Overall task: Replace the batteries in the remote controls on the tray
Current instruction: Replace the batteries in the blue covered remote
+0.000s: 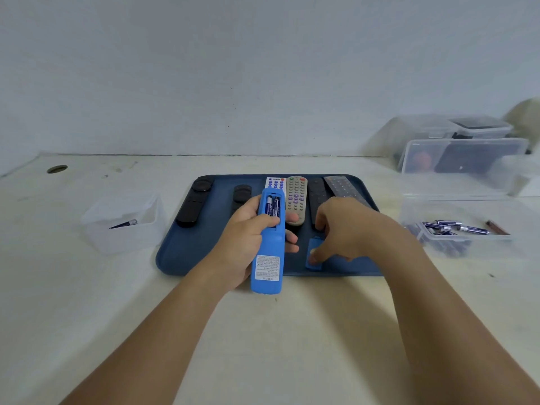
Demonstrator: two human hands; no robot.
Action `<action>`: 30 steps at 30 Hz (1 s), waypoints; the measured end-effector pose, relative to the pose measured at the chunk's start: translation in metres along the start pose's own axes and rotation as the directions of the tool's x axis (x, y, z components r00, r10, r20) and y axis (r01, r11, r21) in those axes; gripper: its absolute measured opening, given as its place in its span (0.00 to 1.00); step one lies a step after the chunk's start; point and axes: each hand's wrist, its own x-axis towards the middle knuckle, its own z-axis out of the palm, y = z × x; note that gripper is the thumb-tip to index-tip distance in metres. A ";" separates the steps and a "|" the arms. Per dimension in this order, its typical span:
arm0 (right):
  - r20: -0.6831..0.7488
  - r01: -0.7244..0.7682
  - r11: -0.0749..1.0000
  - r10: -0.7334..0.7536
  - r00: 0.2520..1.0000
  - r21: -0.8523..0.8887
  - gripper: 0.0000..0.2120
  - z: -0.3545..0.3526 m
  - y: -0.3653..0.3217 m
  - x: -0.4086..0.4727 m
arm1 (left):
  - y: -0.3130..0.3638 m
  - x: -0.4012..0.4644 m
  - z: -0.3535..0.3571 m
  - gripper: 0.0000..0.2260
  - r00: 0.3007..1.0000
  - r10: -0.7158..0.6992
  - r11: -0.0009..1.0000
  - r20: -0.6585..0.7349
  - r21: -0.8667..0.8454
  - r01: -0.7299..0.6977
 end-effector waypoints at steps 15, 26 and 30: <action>-0.262 0.320 0.634 -0.187 0.947 0.704 0.09 -0.013 0.010 0.000 | 0.001 0.000 -0.001 0.17 1.000 -0.016 1.000 -0.005 -0.026 0.016; -0.219 0.201 0.196 0.074 0.973 0.960 0.05 0.009 -0.023 0.008 | 0.000 0.003 0.002 0.13 0.987 0.026 0.993 -0.161 -0.110 -0.044; -0.085 0.074 0.410 0.008 0.996 0.909 0.14 0.014 -0.028 0.007 | 0.001 0.007 -0.003 0.14 0.966 0.052 0.991 -0.254 -0.108 -0.082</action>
